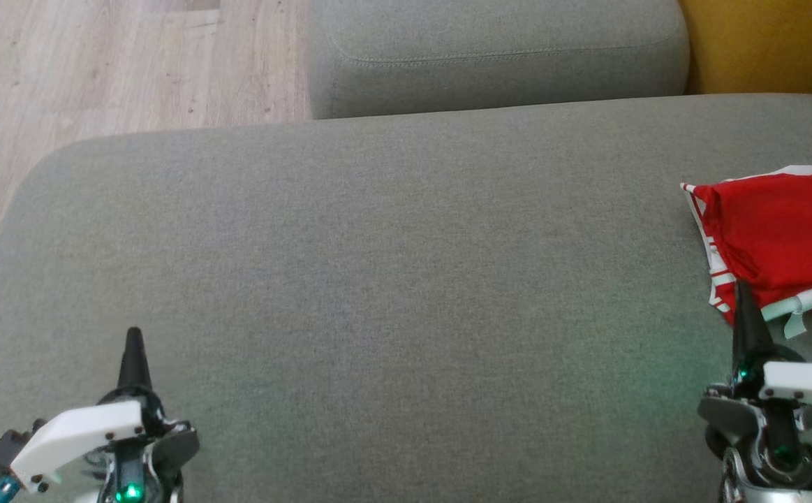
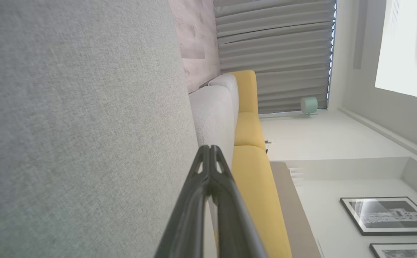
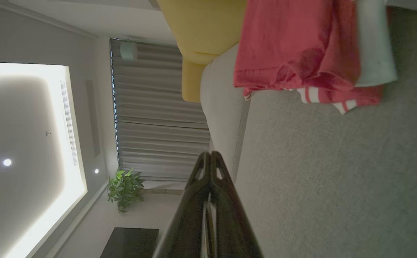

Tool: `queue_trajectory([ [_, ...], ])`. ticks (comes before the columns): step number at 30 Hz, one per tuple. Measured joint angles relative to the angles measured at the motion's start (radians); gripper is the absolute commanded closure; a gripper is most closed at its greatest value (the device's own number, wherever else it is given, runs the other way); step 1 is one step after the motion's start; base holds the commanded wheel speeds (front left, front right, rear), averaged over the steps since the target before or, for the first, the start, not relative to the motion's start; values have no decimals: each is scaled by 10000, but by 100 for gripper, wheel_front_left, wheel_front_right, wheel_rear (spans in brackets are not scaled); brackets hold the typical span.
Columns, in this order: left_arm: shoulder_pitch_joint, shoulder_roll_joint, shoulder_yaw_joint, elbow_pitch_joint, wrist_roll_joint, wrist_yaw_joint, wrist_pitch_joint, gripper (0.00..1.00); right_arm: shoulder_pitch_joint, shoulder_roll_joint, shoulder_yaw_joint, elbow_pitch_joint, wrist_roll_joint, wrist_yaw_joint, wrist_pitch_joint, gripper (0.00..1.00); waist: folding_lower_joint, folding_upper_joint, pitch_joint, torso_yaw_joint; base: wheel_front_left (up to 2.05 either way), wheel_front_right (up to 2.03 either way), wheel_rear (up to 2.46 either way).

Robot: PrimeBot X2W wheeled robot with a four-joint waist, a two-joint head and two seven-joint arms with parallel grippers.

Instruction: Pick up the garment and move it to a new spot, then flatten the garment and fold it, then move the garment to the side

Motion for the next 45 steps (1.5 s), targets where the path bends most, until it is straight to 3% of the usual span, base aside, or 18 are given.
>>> queue_trajectory([
  [13,18,0,157,-104,-970,-90,272,100,123,0,-134,-142,1317,0,324,100,0,0,-58,27,0,0,0],
  [45,29,-2,167,-104,-970,-90,272,100,123,0,-136,-157,1317,0,324,100,0,0,-58,26,0,0,0],
])
